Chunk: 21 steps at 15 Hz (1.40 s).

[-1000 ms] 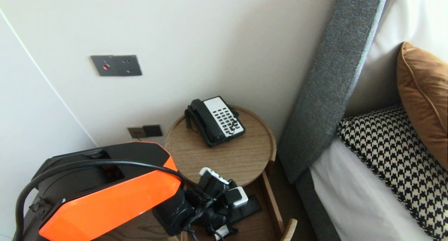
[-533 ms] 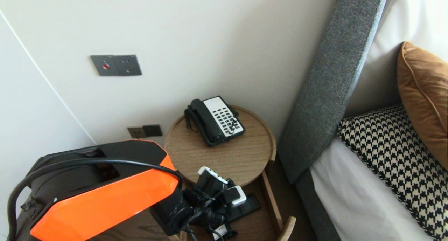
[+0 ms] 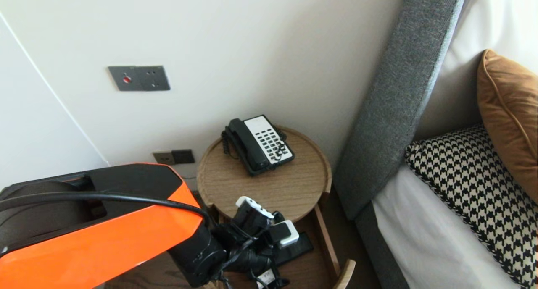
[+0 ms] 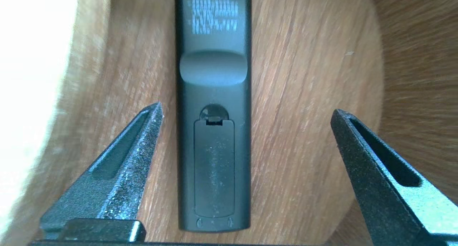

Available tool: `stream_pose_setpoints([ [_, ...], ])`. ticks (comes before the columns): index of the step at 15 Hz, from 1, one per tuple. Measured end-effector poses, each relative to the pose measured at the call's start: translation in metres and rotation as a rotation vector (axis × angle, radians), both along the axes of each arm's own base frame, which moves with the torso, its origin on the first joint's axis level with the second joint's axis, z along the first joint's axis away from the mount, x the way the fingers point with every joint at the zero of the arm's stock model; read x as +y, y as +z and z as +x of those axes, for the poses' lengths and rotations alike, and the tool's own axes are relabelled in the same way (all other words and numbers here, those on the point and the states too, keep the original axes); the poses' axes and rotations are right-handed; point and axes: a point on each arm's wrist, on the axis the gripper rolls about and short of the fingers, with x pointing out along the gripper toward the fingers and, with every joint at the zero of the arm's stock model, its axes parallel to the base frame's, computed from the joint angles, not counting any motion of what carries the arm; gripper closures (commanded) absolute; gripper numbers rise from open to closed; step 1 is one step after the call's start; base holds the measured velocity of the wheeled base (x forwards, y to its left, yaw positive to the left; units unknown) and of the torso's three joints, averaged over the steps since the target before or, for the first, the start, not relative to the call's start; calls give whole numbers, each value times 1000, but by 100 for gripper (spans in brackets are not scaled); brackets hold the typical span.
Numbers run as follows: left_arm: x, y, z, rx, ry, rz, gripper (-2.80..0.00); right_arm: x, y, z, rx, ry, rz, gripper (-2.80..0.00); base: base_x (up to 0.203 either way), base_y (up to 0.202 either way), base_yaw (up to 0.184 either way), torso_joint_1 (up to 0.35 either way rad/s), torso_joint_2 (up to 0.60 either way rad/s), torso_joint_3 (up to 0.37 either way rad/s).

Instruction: Close the nightstand drawer

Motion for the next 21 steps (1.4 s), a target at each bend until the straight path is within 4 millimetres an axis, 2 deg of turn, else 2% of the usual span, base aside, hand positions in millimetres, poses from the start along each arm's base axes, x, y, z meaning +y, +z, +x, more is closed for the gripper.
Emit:
stream_pose_setpoints([
  [6, 6, 34, -14, -26, 24, -50, -280, 0, 0, 0, 0, 0, 0, 0, 0, 0, 0, 0, 0, 0],
  [7, 8, 41, -17, -19, 39, -64, 0, 0, 0, 0, 0, 0, 0, 0, 0, 0, 0, 0, 0, 0],
  [13, 35, 81, -43, 20, 80, -76, 0, 0, 0, 0, 0, 0, 0, 0, 0, 0, 0, 0, 0, 0],
  [21, 91, 120, -91, 184, 163, 176, 0, 0, 0, 0, 0, 0, 0, 0, 0, 0, 0, 0, 0, 0],
])
